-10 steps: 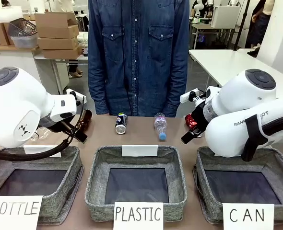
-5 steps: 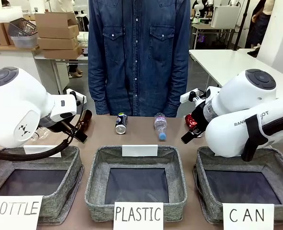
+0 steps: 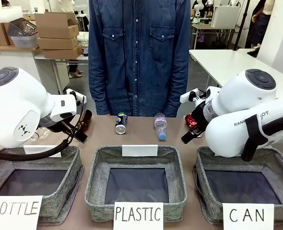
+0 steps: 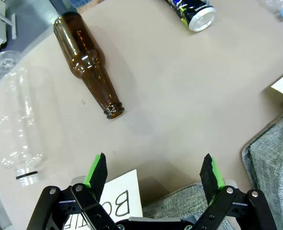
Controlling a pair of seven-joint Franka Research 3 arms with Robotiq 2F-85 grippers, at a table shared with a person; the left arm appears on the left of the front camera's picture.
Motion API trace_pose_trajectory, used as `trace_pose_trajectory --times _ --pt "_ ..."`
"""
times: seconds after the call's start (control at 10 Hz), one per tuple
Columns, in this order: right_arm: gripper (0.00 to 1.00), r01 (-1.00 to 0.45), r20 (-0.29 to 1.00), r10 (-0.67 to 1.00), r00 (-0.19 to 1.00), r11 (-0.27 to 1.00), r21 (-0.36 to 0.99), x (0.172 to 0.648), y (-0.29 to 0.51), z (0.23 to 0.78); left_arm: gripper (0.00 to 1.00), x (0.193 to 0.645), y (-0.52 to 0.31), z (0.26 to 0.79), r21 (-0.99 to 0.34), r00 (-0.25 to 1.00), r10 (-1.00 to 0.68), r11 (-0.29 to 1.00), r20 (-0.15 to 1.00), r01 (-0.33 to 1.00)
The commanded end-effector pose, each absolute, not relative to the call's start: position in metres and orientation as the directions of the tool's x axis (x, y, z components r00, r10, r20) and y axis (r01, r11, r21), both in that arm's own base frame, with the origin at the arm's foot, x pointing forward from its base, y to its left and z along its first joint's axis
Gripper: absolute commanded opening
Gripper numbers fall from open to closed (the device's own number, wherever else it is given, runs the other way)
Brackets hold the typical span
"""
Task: Sort the can waste into the basket.
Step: Pick up the can waste from the table and place it in the right Fabric basket.
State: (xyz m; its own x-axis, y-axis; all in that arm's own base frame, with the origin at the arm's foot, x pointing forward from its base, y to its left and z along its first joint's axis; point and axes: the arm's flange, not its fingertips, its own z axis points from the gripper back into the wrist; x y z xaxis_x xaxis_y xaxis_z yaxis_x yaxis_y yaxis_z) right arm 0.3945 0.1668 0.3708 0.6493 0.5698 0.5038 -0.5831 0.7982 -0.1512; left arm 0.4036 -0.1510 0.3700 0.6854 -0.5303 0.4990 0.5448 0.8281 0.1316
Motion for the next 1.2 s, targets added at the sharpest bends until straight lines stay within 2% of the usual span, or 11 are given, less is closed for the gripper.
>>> trace_pose_trajectory --times 0.0,0.1,0.2,0.3,0.4,0.6,0.7,0.8,0.9,1.0,1.1 --pt "1.0 -0.583 0.504 0.57 0.649 0.798 -0.151 0.395 0.167 0.371 1.0 0.404 -0.151 0.37 0.132 0.685 -0.53 0.828 0.499 0.545" --pt "1.0 -0.583 0.504 0.57 0.649 0.798 -0.151 0.395 0.167 0.371 1.0 0.404 -0.151 0.37 0.132 0.685 -0.53 0.828 0.499 0.545" --pt "1.0 -0.596 0.504 0.57 0.649 0.793 -0.129 0.391 0.166 0.382 1.0 0.397 -0.15 0.393 0.004 0.642 -0.51 0.785 0.573 0.619" --pt "1.0 -0.609 0.517 0.562 0.646 0.787 -0.094 0.38 0.156 0.415 1.0 0.382 -0.144 0.439 -0.018 0.659 -0.48 0.801 0.579 0.599" --pt "1.0 -0.593 0.534 0.528 0.66 0.803 -0.06 0.365 0.141 0.45 1.0 0.361 -0.129 0.48 0.023 0.624 -0.476 0.806 0.62 0.592" --pt "1.0 -0.538 0.556 0.479 0.68 0.84 -0.065 0.318 0.116 0.501 1.0 0.303 -0.112 0.528 0.146 0.613 -0.514 0.824 0.6 0.548" --pt "1.0 -0.512 0.62 0.47 0.628 0.85 -0.125 0.29 0.106 0.515 1.0 0.281 -0.112 0.53 0.227 0.578 -0.58 0.791 0.574 0.568" --pt "1.0 -0.467 0.681 0.462 0.568 0.863 -0.195 0.274 0.104 0.518 1.0 0.283 -0.12 0.517 0.343 0.547 -0.618 0.778 0.564 0.526" --pt "1.0 -0.545 0.582 0.488 0.651 0.834 -0.09 0.335 0.125 0.515 1.0 0.324 -0.116 0.547 0.161 0.591 -0.53 0.811 0.608 0.563" --pt "1.0 -0.522 0.635 0.474 0.61 0.843 -0.128 0.318 0.114 0.547 1.0 0.324 -0.116 0.547 0.161 0.591 -0.53 0.811 0.608 0.563" --pt "1.0 -0.518 0.566 0.431 0.703 0.856 -0.009 0.336 0.118 0.531 1.0 0.305 -0.114 0.564 0.259 0.565 -0.58 0.796 0.587 0.548"
